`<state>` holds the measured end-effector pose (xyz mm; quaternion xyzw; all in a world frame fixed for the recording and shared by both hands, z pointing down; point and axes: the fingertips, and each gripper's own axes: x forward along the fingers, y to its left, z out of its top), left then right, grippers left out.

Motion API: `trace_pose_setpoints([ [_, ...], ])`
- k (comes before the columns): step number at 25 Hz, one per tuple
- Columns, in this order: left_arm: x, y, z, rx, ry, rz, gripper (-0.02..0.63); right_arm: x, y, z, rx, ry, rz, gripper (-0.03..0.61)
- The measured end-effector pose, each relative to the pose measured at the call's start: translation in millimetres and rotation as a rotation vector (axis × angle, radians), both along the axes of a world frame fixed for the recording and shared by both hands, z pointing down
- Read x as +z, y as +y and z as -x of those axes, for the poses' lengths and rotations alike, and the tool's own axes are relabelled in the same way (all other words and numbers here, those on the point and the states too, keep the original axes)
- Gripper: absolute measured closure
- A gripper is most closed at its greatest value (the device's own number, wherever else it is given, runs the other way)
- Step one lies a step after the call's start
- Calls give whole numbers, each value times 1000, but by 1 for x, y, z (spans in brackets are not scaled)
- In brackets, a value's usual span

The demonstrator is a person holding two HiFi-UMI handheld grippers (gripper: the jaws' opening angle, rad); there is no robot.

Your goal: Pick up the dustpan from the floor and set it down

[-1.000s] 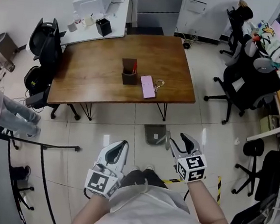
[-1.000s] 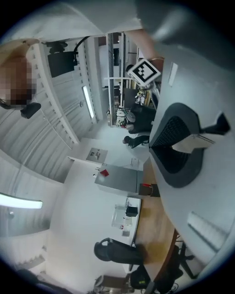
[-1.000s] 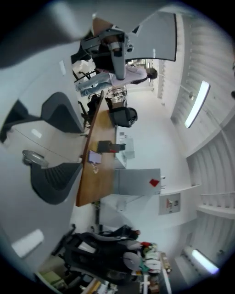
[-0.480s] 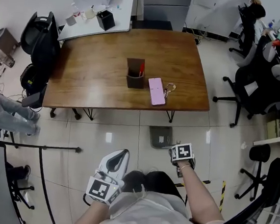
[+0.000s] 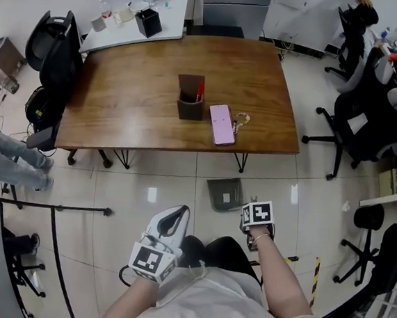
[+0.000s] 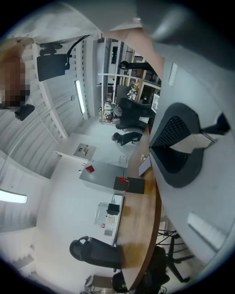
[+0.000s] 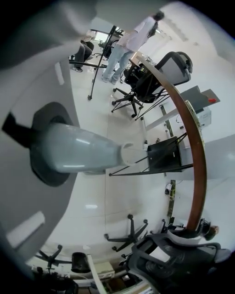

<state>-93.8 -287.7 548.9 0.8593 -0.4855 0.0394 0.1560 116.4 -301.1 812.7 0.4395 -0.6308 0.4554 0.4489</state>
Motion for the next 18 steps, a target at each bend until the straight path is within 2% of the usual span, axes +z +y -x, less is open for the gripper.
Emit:
trace_pose_setpoints([
  [4,-19,3,7,-35,16,45,600,-46,16,4,28,-20,-28,577],
  [7,-50,17,14,-28,45,64,600,-104,32,10,7,-23,-69,577],
  [10,-76,39,14,-6,73,43,600,-149,59,8,-42,-34,-93,577],
  [12,-80,54,16,-6,81,33,600,-167,76,5,-49,-43,-133,577],
  [15,-70,89,17,-42,104,60,600,-185,108,-7,-43,-43,-203,577],
  [18,-65,130,12,-74,92,50,600,-201,139,-17,-28,-70,-260,577],
])
